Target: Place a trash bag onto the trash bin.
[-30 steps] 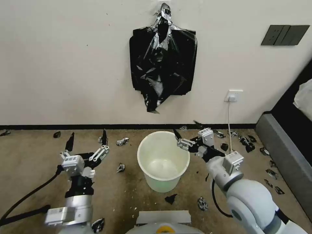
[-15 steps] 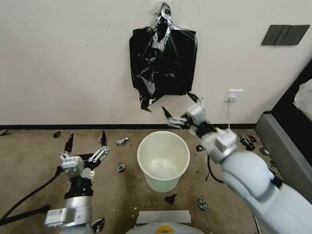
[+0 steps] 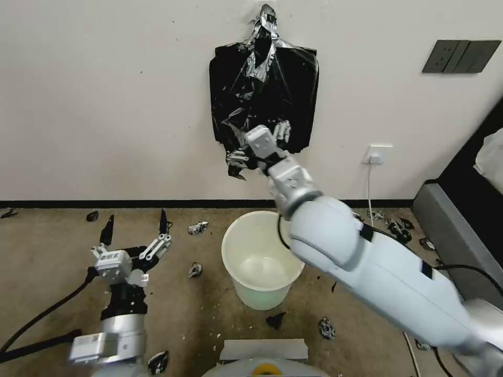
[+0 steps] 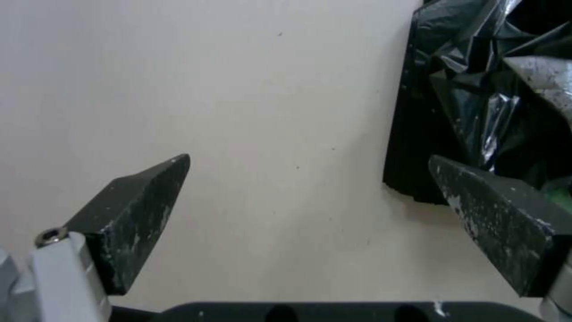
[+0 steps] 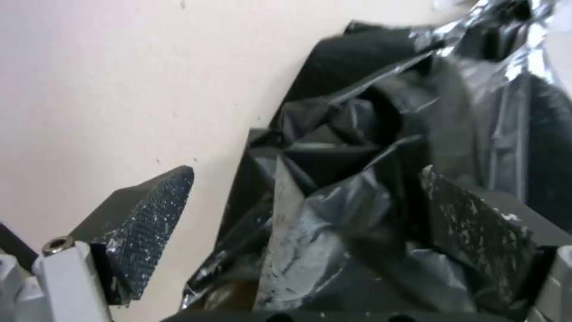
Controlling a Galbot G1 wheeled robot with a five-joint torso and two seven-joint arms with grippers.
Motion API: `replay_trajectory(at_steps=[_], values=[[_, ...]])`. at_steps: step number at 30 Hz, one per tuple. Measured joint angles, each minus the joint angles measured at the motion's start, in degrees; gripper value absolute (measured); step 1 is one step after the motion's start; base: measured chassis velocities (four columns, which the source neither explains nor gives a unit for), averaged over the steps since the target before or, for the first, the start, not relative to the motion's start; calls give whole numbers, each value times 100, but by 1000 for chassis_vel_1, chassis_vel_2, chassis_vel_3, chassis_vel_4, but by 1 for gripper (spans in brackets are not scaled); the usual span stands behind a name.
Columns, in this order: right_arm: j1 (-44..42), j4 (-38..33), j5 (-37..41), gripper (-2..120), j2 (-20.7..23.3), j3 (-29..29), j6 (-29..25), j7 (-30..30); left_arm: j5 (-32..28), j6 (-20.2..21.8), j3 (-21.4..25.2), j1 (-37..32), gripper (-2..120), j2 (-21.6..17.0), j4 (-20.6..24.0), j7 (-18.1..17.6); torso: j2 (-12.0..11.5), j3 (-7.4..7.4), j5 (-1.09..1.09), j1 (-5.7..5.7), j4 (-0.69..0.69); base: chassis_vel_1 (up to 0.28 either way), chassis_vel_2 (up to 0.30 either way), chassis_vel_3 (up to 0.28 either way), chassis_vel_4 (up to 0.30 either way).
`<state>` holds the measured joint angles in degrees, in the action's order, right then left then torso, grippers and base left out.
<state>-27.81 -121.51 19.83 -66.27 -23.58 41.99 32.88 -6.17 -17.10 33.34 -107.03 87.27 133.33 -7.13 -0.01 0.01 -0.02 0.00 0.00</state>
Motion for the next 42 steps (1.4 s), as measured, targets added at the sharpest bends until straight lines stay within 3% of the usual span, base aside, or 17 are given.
replay_trajectory(at_steps=[7,20,26,30,33,35,39,41,42], values=[[-22,503,-465,98,-94,-208,-5,162,-163,-2,76,56,100,-61,0,2,0,0,1,0,0,0,0,0,0],[5,977,-1255,50,-50,-221,-34,13,-499,-27,244,69,100,-115,50,13,0,0,2,0,-1,0,0,0,0],[-28,879,-1411,26,-3,-146,-45,-25,-534,-37,257,62,100,-123,76,15,1,-1,3,0,0,0,0,0,0],[-85,809,-1456,17,-2,-63,-49,-19,-528,-24,237,68,100,-125,112,15,1,-1,2,0,-1,0,0,0,0],[-215,653,-1549,2,16,104,-60,-21,-506,4,225,71,100,-151,151,14,1,-1,2,0,0,0,0,0,0],[-264,589,-1555,0,25,175,-65,-25,-499,15,223,73,100,-165,167,13,1,-1,3,0,0,0,0,0,0],[-531,357,-1280,0,34,520,-479,-45,-484,112,186,99,100,-315,289,-8,1,-1,3,0,0,0,0,0,0],[-744,236,-1002,0,50,763,-1092,-161,-487,239,143,163,100,-532,397,-55,1,-1,2,0,0,0,0,0,0],[-877,223,-959,0,91,887,-1669,-354,-500,327,122,211,100,-705,471,-89,1,-1,3,0,0,0,0,0,0]])
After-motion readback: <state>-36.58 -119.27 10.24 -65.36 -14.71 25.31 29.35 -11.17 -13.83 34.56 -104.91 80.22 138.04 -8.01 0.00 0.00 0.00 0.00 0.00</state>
